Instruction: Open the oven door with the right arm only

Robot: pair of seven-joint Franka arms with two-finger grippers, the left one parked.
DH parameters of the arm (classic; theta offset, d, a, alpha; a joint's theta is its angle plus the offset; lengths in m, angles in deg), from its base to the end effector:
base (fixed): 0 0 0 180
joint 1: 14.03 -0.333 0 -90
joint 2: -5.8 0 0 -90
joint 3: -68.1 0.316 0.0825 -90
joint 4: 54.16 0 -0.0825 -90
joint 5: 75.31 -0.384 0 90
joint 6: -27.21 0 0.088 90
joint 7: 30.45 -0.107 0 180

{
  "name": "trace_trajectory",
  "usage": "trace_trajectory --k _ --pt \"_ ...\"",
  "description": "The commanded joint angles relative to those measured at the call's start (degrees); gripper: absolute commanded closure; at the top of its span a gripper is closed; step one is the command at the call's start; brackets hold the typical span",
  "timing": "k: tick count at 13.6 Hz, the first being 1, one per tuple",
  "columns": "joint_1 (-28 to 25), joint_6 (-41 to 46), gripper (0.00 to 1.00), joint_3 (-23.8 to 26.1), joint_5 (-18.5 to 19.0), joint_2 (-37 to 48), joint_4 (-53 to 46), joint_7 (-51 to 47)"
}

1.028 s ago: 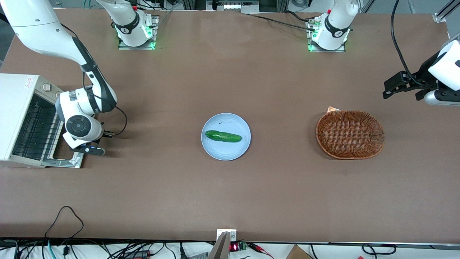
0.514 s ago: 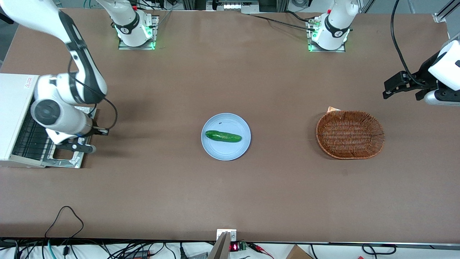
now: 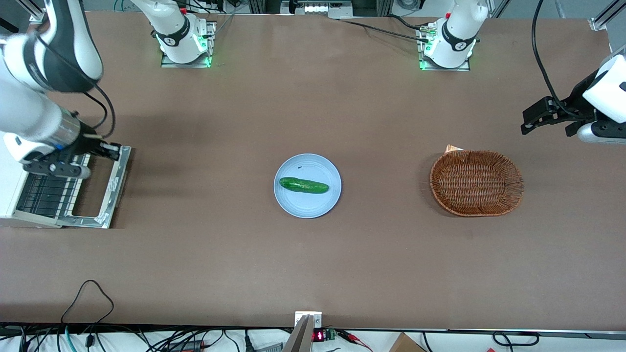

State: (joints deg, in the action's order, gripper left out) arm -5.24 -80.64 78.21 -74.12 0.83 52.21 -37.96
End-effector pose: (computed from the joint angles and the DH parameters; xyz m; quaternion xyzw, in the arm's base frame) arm 0.5783 0.0094 0.4664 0.9983 -0.0506 -0.0295 0.0045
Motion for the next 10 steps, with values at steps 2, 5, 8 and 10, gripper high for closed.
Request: trace_trajectory --k 2,5,8,10 --pt "0.79 6.49 0.77 1.23 -1.36 1.88 -3.80 4.70" --pt "0.79 9.76 0.77 1.23 -1.36 2.32 -5.91 4.70" --pt "0.88 10.99 0.00 1.32 -1.19 2.76 -7.32 4.96" --pt "0.88 11.69 0.00 1.23 -1.27 2.76 -8.72 4.96"
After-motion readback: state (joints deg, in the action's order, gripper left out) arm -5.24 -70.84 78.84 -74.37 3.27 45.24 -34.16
